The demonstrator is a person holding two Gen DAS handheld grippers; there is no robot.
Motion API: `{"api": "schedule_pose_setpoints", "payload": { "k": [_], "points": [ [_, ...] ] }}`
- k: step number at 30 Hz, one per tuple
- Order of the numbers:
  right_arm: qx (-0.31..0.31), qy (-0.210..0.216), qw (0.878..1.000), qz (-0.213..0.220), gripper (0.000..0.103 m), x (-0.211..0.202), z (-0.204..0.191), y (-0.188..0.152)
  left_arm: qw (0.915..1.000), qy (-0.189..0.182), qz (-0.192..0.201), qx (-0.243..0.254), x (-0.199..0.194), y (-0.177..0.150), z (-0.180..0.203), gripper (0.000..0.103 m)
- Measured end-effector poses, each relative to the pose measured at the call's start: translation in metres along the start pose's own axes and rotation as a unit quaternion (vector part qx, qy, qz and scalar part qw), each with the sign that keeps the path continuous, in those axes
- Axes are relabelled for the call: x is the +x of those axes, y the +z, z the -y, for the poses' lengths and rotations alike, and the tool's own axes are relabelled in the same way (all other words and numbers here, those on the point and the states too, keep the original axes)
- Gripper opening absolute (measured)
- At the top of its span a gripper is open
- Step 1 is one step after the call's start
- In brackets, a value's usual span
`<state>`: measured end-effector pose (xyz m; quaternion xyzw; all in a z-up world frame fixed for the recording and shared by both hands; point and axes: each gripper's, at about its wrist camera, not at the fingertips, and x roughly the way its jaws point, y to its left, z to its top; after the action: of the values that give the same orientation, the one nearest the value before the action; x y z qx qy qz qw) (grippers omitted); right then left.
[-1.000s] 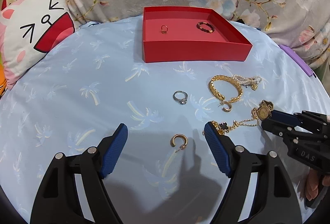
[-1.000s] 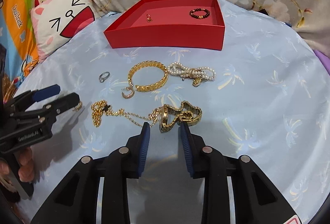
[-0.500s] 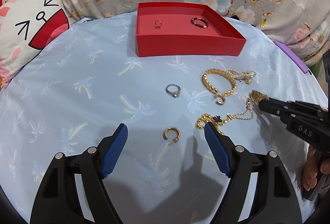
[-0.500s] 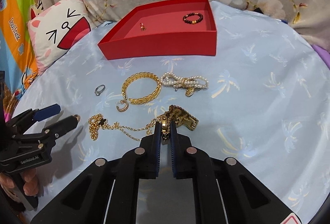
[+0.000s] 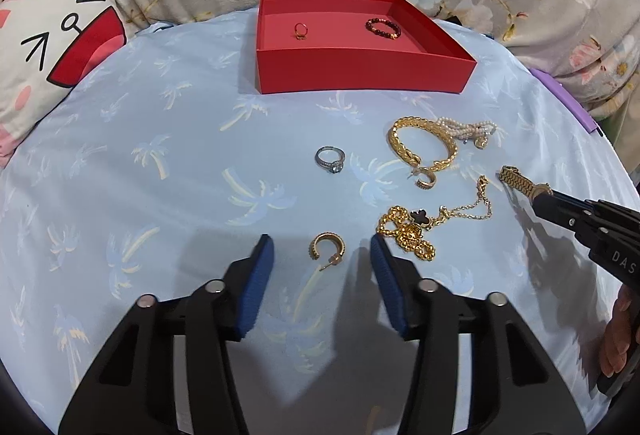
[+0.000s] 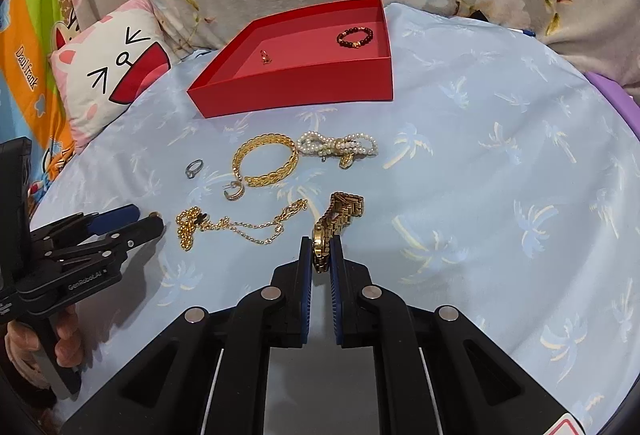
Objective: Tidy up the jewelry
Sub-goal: 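Carry the hoop earring with the left tool while the right tool carries the watch into the tray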
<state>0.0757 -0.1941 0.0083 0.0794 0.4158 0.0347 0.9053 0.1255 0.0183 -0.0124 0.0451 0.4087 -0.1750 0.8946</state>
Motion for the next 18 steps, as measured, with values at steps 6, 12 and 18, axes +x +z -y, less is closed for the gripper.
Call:
{"api": "schedule_pose_setpoints", "payload": {
  "k": [6,12,18],
  "points": [
    [-0.002,0.004,1.0,-0.005,0.008,0.001,-0.002,0.0,0.9998,-0.009,-0.001,0.019,0.002,0.001,0.007,0.024],
    [-0.002,0.005,1.0,0.002,0.008,-0.002,-0.002,0.002,0.9996,-0.013,-0.001,0.024,0.002,0.001,0.009,0.016],
    [-0.005,0.007,1.0,0.021,0.008,-0.015,-0.003,0.007,0.9997,-0.017,0.0,0.018,0.001,0.001,0.007,0.016]
  ]
}}
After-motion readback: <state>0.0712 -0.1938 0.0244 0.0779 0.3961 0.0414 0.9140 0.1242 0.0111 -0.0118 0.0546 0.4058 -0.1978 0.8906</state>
